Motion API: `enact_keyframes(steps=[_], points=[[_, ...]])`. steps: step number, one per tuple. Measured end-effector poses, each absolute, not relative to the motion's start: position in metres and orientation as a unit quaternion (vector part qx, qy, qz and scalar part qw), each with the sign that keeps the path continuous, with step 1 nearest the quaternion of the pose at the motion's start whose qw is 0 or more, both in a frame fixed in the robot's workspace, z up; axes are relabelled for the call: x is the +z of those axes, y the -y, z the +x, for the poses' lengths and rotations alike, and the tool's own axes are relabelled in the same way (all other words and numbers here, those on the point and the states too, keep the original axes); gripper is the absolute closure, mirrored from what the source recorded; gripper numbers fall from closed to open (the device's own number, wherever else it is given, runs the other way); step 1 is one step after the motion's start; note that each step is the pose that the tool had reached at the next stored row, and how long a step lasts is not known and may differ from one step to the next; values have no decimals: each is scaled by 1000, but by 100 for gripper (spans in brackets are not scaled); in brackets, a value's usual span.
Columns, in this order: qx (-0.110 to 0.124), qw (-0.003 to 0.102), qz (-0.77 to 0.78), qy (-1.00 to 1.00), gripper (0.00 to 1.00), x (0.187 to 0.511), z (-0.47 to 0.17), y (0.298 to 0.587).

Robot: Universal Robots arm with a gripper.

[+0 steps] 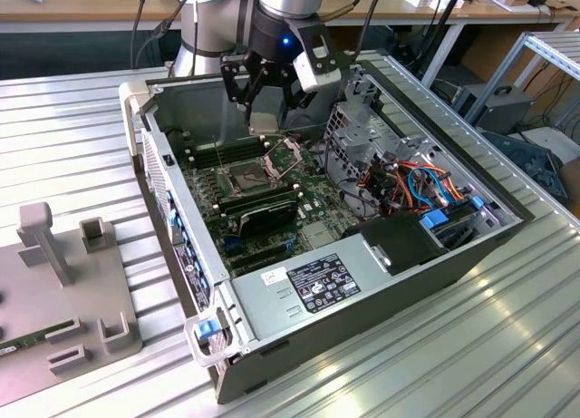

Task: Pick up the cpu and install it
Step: 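Place the cpu into insertion slot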

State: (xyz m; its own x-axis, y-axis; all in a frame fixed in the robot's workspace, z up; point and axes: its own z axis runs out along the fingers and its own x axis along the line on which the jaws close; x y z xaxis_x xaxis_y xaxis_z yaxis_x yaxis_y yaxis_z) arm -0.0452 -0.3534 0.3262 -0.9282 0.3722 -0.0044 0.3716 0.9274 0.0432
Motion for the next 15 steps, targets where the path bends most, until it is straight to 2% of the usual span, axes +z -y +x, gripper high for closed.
enact_keyframes(steps=[15], points=[[19, 10, 375, -927, 45, 324, -45, 353]])
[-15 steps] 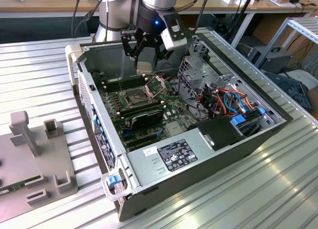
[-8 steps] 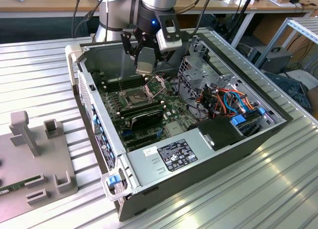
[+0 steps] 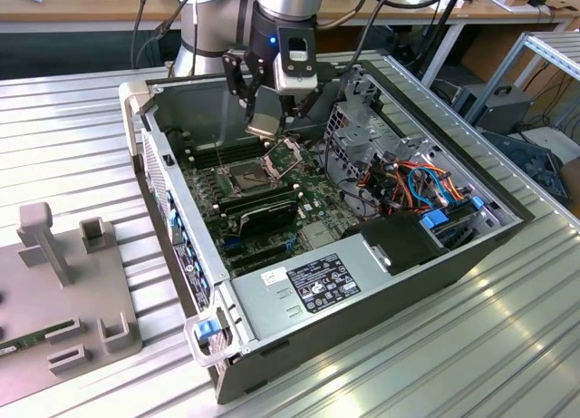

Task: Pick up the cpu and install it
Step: 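Place the cpu into insertion slot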

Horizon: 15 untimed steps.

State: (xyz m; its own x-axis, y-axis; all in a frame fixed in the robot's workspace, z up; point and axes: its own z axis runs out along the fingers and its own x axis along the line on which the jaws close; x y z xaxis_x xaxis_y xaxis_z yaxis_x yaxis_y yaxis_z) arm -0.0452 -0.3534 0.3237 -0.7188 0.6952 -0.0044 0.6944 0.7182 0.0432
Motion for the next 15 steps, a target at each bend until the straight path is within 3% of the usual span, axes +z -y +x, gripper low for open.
enact_keyframes(steps=[15], points=[[17, 13, 534, -845, 45, 318, -45, 353]])
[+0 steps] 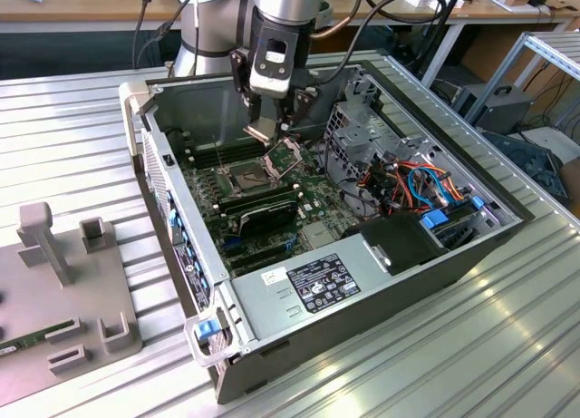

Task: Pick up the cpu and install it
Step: 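Place the cpu into insertion slot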

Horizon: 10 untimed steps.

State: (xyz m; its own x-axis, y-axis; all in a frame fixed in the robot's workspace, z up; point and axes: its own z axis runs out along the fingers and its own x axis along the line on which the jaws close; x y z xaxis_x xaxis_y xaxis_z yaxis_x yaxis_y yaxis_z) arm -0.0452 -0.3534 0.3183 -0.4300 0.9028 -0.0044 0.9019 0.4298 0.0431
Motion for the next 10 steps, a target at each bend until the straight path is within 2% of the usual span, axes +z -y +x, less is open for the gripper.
enact_keyframes(steps=[10], points=[[15, 16, 657, -753, 45, 311, -45, 353]])
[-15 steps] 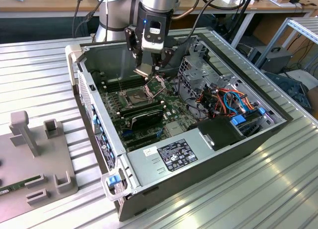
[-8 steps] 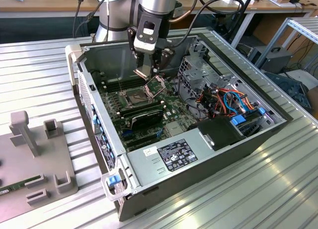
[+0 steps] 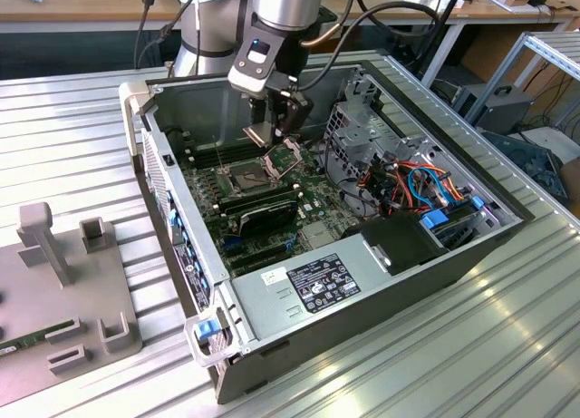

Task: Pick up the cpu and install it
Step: 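Place the cpu into insertion slot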

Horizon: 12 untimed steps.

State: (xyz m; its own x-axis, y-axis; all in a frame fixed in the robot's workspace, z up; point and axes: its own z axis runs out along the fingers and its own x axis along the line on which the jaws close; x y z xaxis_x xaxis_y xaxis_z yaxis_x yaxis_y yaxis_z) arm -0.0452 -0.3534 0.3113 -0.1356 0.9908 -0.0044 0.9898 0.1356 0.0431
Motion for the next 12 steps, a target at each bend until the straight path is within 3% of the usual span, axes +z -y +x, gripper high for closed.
enact_keyframes(steps=[12], points=[[15, 18, 720, -693, 45, 308, -46, 353]])
